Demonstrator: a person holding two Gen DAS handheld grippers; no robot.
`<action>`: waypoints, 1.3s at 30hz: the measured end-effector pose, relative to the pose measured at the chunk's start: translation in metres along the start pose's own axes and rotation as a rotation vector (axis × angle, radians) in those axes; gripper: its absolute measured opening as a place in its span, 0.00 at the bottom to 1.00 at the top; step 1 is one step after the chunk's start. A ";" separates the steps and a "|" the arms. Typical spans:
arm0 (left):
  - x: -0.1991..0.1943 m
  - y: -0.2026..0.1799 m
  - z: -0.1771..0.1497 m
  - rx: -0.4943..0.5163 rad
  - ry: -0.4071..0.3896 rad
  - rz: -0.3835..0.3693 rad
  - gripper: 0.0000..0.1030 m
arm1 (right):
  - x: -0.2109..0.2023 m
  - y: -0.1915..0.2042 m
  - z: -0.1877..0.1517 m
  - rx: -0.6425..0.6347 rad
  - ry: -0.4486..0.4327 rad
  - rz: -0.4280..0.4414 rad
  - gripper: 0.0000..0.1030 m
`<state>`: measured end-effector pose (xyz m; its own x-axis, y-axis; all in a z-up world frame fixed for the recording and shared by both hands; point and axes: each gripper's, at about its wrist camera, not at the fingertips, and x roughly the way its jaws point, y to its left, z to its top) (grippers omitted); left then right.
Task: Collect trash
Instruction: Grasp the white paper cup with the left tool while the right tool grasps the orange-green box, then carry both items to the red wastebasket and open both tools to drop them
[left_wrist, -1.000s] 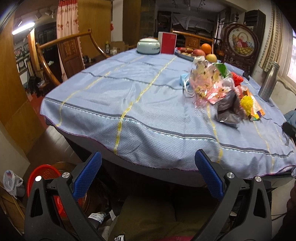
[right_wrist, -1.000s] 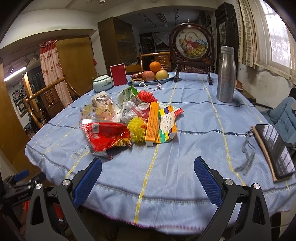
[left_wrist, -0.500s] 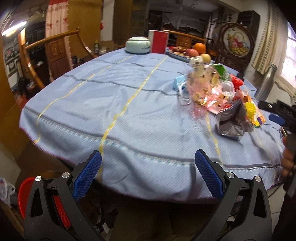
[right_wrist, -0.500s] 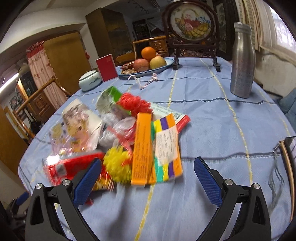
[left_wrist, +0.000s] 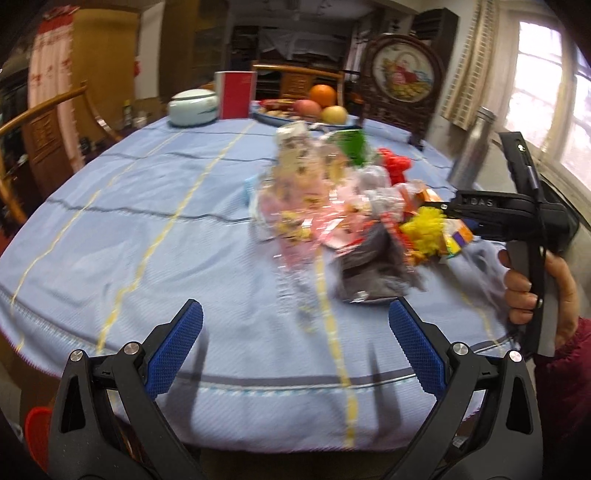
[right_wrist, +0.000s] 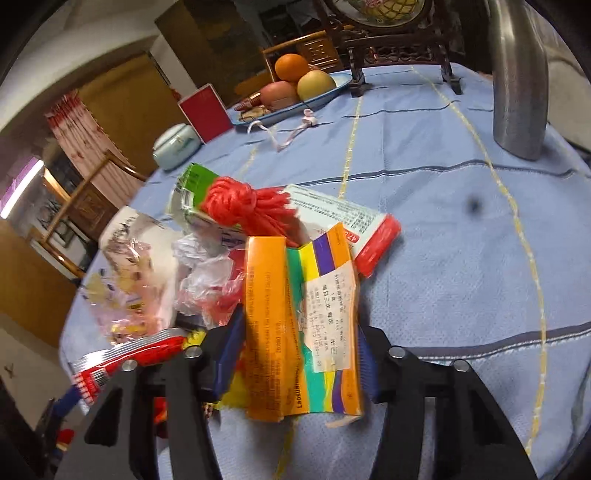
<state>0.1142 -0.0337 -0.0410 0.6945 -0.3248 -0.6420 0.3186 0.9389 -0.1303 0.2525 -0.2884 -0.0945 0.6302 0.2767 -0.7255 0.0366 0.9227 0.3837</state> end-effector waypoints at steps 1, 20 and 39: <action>0.004 -0.004 0.002 0.012 0.008 -0.011 0.94 | -0.005 0.000 -0.001 0.000 -0.019 0.012 0.51; 0.034 0.013 0.109 0.035 -0.085 0.122 0.94 | -0.049 0.003 -0.017 -0.065 -0.233 0.054 0.52; 0.103 0.038 0.172 -0.102 0.099 -0.044 0.43 | -0.051 -0.002 -0.017 -0.042 -0.250 0.067 0.52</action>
<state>0.3083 -0.0513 0.0179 0.6125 -0.3574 -0.7050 0.2767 0.9324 -0.2324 0.2065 -0.2999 -0.0680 0.8024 0.2678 -0.5333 -0.0410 0.9163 0.3984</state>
